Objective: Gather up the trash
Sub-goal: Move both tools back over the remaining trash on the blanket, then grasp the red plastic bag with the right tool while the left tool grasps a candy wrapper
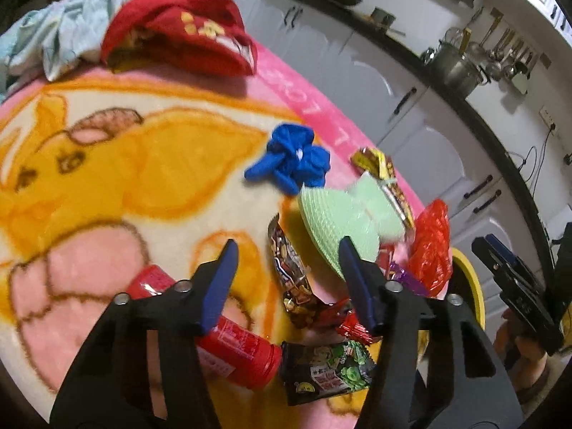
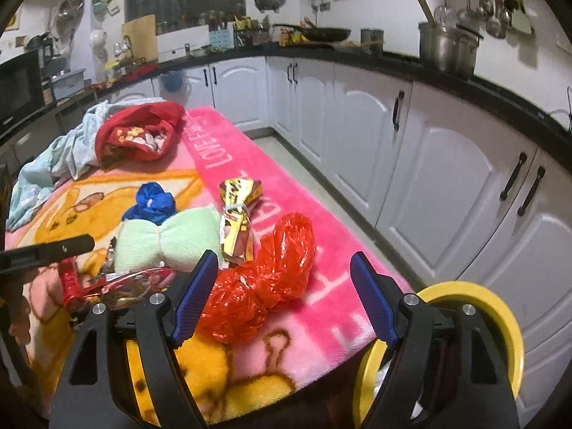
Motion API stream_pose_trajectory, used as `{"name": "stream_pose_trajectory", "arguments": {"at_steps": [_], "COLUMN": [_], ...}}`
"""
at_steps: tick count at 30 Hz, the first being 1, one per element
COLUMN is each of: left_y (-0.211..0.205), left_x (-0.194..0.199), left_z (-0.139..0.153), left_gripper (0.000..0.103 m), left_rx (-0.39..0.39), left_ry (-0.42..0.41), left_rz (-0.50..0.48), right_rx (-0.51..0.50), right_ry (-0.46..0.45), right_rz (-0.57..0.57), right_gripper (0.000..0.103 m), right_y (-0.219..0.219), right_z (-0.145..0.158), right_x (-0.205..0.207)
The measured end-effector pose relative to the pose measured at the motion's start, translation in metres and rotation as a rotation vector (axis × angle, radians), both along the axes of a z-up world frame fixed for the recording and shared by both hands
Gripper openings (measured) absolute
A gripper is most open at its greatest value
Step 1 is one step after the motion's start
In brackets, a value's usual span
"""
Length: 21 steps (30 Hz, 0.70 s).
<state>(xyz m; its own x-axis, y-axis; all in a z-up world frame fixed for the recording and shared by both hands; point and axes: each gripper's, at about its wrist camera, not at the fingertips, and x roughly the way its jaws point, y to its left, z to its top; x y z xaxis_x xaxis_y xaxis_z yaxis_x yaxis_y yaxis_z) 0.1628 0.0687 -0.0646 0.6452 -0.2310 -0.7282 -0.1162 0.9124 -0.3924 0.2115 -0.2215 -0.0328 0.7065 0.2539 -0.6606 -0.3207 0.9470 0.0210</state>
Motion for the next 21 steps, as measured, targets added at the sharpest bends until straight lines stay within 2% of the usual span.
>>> {"name": "stream_pose_trajectory", "arguments": {"at_steps": [5,16,21], "left_y": [-0.007,-0.01,-0.01], "left_x": [0.012,0.022,0.018], "left_z": [-0.012,-0.013,-0.014], "left_gripper": [0.04,0.035,0.031], "left_rx": [0.034,0.076,0.088], "left_ry": [0.055,0.086,0.094], "left_rz": [-0.014,-0.031,-0.042], "right_rx": [0.027,0.106,0.143], "right_ry": [0.073,0.222,0.259], "right_rz": [-0.01,-0.015,0.005], "right_gripper": [0.074,0.073,0.058], "right_y": [0.006,0.01,0.008], "right_z": [-0.017,-0.047,-0.051], "right_x": [0.015,0.031,0.032]}}
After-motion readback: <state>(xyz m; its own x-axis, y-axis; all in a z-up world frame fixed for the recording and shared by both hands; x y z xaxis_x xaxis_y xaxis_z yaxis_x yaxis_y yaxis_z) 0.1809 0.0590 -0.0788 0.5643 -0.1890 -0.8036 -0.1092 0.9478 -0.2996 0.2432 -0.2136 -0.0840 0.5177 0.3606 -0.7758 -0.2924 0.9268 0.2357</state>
